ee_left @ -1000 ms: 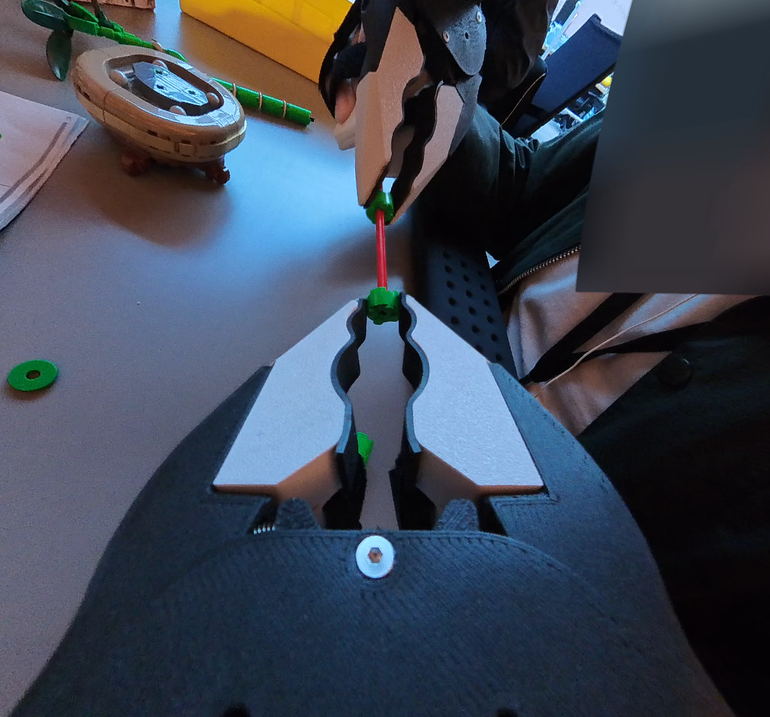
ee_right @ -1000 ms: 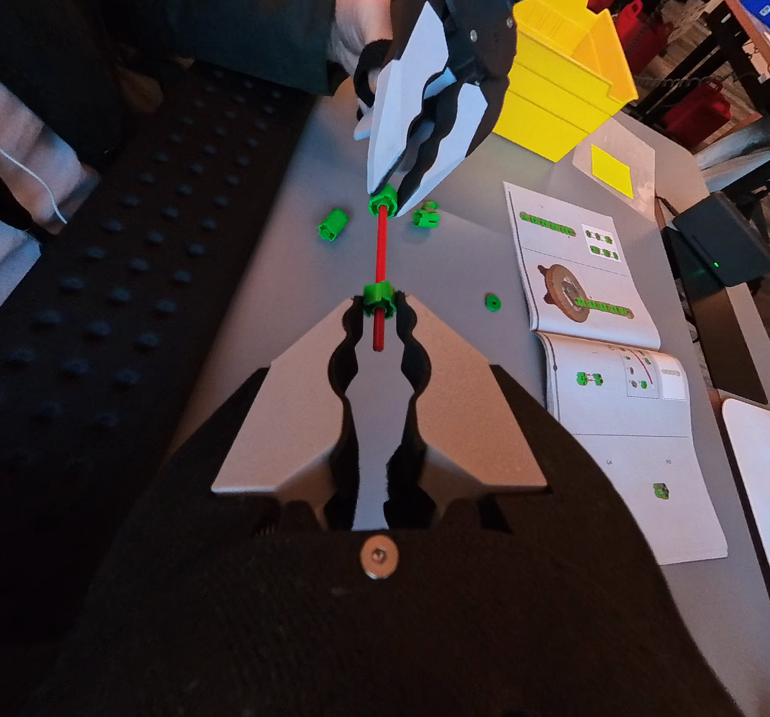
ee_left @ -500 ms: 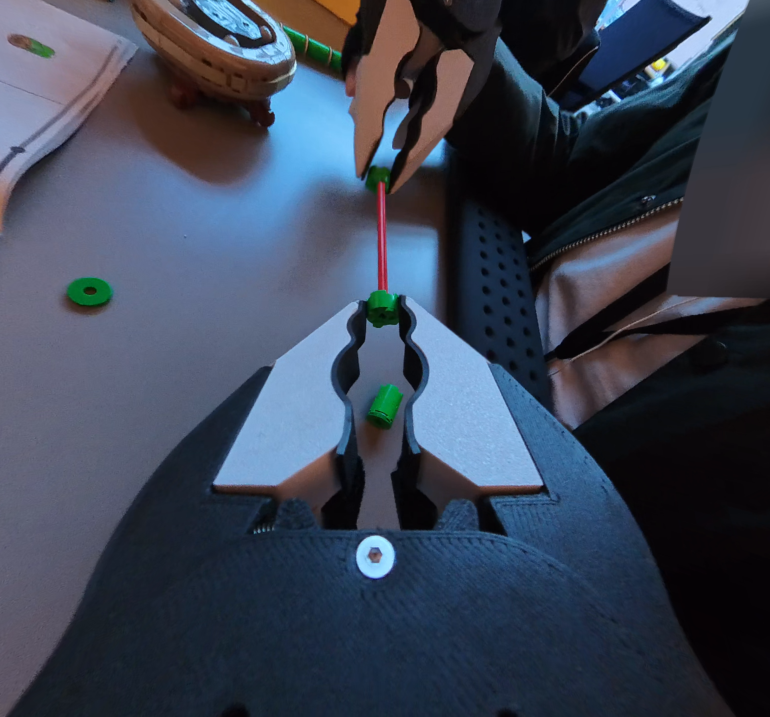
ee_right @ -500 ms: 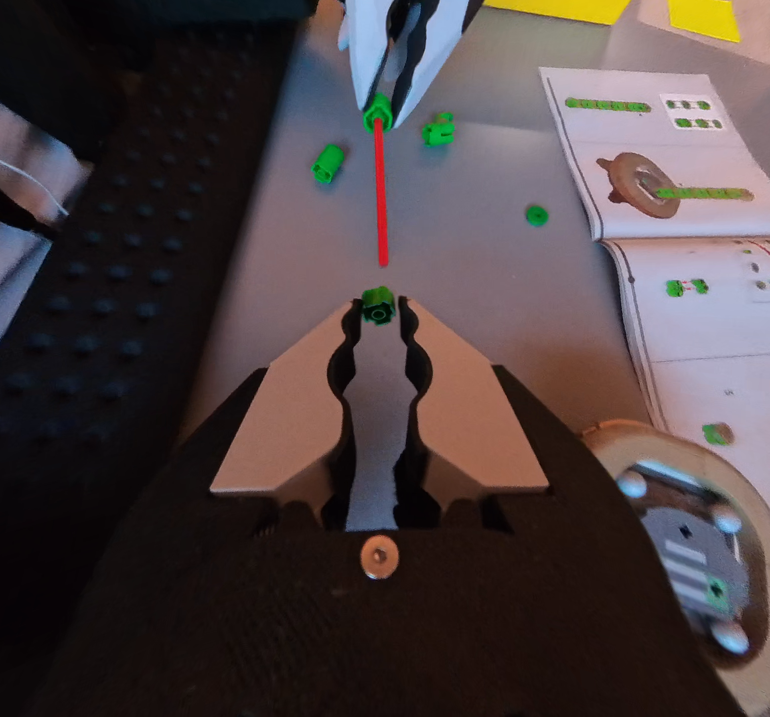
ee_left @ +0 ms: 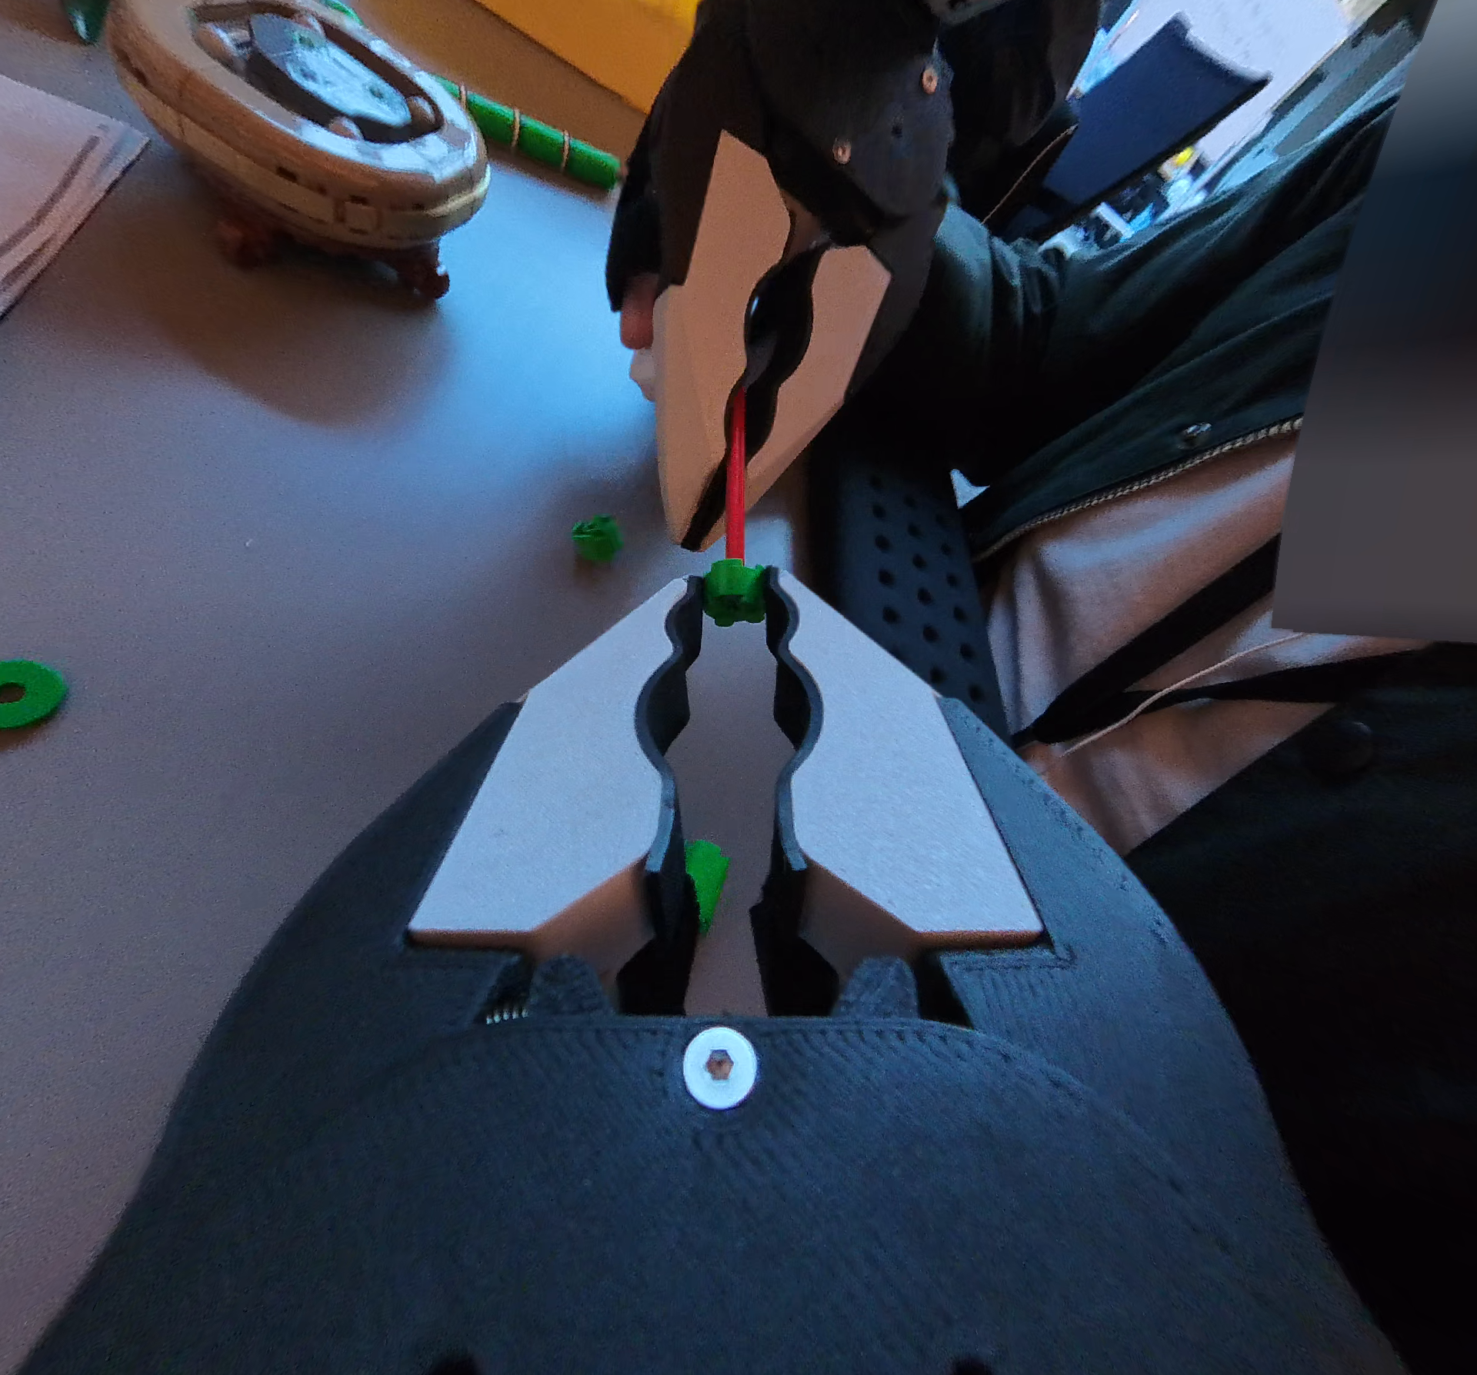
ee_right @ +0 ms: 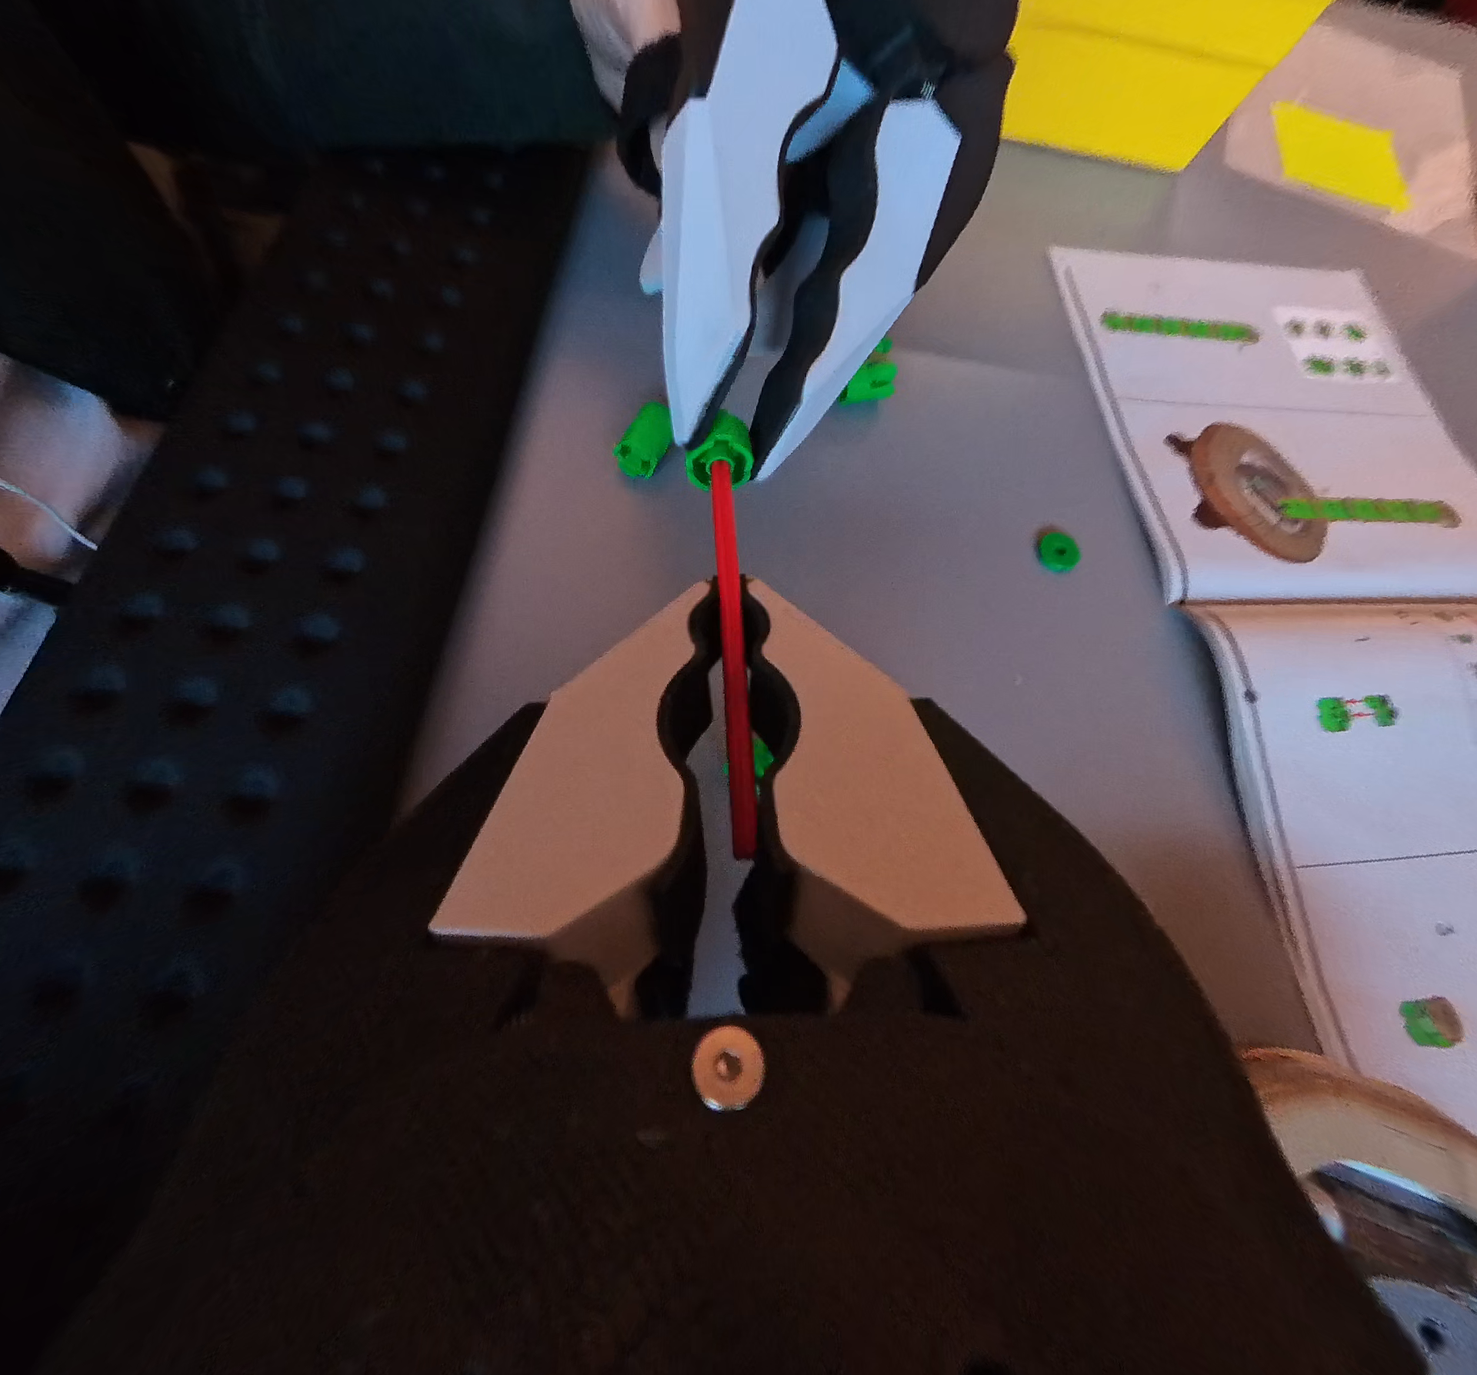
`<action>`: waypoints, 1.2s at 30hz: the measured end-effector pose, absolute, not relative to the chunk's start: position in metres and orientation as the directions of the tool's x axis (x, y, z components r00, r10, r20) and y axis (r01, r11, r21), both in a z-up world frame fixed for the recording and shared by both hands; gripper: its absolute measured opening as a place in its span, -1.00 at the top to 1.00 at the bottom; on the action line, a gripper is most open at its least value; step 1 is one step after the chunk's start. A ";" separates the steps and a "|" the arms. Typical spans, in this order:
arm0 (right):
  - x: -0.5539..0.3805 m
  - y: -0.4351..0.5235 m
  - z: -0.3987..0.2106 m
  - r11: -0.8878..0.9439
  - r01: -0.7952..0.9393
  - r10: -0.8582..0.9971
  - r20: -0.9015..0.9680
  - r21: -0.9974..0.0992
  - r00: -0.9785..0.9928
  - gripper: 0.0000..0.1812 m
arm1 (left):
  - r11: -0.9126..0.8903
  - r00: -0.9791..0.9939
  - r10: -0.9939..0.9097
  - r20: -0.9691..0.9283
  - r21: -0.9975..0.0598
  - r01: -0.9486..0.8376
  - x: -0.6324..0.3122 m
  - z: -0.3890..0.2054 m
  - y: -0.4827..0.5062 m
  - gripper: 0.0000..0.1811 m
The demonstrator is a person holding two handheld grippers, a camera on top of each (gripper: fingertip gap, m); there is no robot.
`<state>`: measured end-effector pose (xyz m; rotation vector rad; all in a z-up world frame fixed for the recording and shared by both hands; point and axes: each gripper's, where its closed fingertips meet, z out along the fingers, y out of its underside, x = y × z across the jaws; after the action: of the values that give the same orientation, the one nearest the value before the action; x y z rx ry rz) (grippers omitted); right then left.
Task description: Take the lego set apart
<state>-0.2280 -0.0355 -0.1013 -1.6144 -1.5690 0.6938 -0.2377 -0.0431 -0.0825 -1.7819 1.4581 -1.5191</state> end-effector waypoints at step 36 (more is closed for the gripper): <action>-0.198 -0.030 -0.050 -0.094 0.303 0.992 -0.065 -0.948 0.107 0.97 | -0.351 -0.085 -0.918 0.386 -0.896 -0.273 -0.218 -0.049 -0.034 0.46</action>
<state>-0.1975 -0.0301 -0.0504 -1.5420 -1.3212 1.0314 -0.2182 -0.0345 -0.0487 -1.6242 1.3020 -1.4688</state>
